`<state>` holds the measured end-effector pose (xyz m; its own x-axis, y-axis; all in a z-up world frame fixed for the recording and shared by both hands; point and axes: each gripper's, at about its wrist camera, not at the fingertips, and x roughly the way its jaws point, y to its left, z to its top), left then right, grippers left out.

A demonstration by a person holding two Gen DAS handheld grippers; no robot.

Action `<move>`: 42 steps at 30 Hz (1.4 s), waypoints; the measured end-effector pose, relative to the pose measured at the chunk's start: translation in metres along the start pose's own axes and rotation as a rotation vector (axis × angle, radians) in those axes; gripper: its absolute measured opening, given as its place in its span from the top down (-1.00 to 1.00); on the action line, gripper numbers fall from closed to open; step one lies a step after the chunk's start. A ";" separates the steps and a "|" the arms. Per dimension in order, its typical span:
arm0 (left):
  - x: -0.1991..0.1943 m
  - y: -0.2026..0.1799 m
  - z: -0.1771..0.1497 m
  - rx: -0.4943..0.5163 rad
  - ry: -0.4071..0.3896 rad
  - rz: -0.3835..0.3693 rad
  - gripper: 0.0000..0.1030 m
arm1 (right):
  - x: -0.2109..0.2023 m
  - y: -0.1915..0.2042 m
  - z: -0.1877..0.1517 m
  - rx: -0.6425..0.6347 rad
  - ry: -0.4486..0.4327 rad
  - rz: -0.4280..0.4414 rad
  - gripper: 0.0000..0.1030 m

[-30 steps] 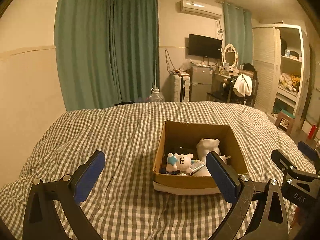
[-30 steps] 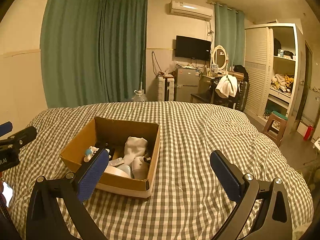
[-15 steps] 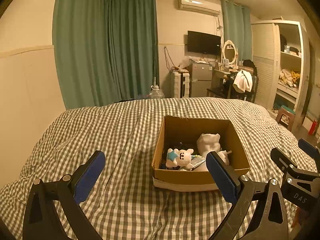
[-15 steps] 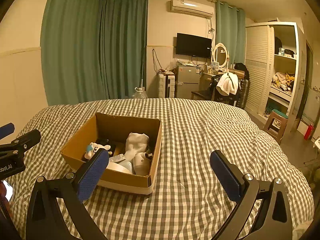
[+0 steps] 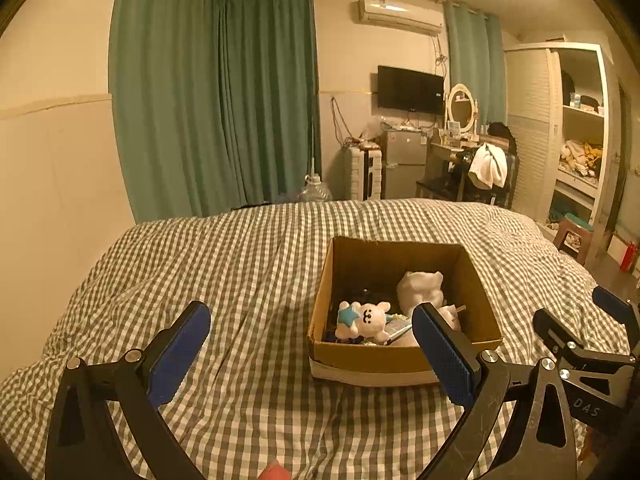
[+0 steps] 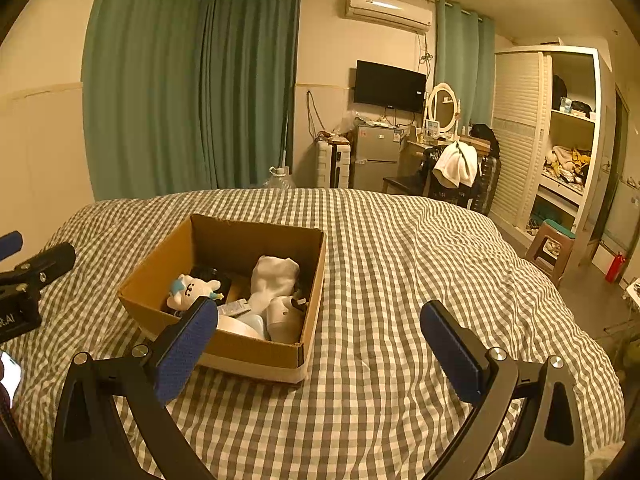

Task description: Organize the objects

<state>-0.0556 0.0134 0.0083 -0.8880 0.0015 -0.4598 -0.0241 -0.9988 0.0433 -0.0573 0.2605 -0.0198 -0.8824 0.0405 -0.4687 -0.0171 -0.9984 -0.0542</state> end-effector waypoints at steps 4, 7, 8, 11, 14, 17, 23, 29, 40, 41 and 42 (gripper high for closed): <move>0.001 -0.001 -0.001 0.007 0.011 -0.001 -1.00 | -0.001 0.001 0.000 0.003 -0.004 0.001 -0.98; 0.003 0.000 -0.004 0.000 0.021 0.000 -1.00 | 0.000 0.001 0.000 0.006 0.001 0.000 -0.98; 0.004 0.001 -0.004 0.000 0.025 0.001 -1.00 | 0.000 0.001 0.000 0.007 0.001 0.001 -0.98; 0.004 -0.001 -0.007 0.011 0.015 -0.009 -1.00 | 0.001 0.001 0.000 0.010 -0.003 -0.003 -0.98; 0.006 -0.004 -0.007 0.019 0.024 0.006 -1.00 | 0.003 0.001 -0.003 0.012 0.004 0.003 -0.98; 0.005 -0.004 -0.006 0.016 0.030 0.006 -1.00 | 0.004 0.001 -0.003 0.006 0.006 -0.002 -0.98; 0.006 -0.004 -0.008 0.018 0.036 0.004 -1.00 | 0.004 0.002 -0.004 0.011 0.006 0.003 -0.98; 0.004 -0.004 -0.009 0.015 0.031 0.001 -1.00 | 0.002 0.002 -0.004 0.013 0.000 0.003 -0.98; 0.003 -0.010 -0.010 0.031 0.015 0.024 -1.00 | 0.007 0.003 -0.010 0.013 0.020 0.008 -0.98; 0.003 -0.011 -0.010 0.029 0.019 0.026 -1.00 | 0.009 0.003 -0.010 0.012 0.026 0.009 -0.98; 0.003 -0.010 -0.010 0.028 0.020 0.026 -1.00 | 0.009 0.004 -0.011 0.010 0.030 0.008 -0.98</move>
<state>-0.0538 0.0233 -0.0027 -0.8790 -0.0255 -0.4760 -0.0146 -0.9967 0.0804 -0.0603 0.2574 -0.0340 -0.8683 0.0336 -0.4949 -0.0151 -0.9990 -0.0413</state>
